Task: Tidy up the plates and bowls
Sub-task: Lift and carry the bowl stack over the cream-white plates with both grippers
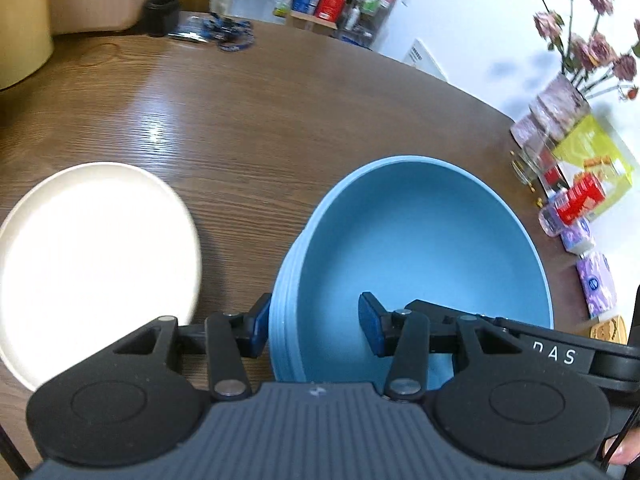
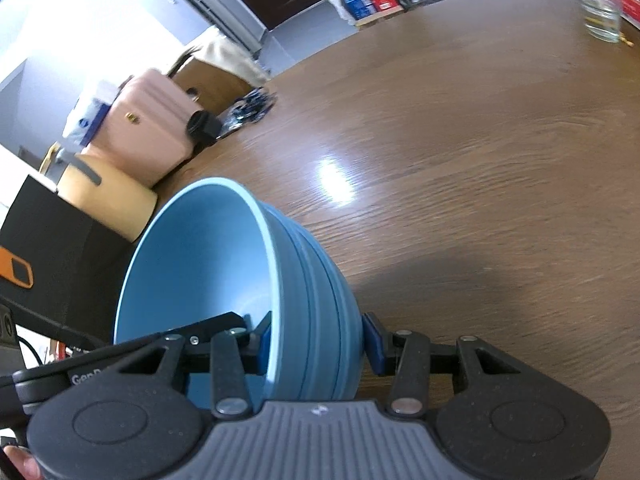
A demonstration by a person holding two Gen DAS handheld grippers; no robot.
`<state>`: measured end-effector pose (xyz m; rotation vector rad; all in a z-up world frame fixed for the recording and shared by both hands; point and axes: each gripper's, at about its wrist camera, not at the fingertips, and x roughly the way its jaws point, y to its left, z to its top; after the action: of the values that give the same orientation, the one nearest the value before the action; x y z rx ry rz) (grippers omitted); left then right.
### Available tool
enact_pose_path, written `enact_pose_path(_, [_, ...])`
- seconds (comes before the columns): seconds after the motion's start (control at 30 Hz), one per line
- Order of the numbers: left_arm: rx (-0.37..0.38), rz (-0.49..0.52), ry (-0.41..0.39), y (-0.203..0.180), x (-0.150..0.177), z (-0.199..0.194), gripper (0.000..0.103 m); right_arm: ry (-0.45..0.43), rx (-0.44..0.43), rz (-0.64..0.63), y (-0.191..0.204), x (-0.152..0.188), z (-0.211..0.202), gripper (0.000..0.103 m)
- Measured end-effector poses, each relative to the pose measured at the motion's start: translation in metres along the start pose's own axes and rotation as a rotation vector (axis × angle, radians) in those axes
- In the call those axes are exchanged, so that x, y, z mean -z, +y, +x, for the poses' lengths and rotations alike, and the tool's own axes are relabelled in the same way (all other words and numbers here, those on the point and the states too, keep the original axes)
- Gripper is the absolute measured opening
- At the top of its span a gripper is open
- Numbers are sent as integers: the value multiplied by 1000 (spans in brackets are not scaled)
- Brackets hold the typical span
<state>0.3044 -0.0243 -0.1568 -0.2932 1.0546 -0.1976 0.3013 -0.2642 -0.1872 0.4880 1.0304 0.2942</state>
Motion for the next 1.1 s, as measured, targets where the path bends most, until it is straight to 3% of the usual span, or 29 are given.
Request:
enact_pose_path(0.7, [-66, -126, -66, 120, -15, -45, 47, 71, -64, -130, 114, 5, 68, 43])
enact_pose_path(1.1, [-90, -140, -25, 162, -23, -46, 47, 112, -57, -124, 145, 10, 100, 43])
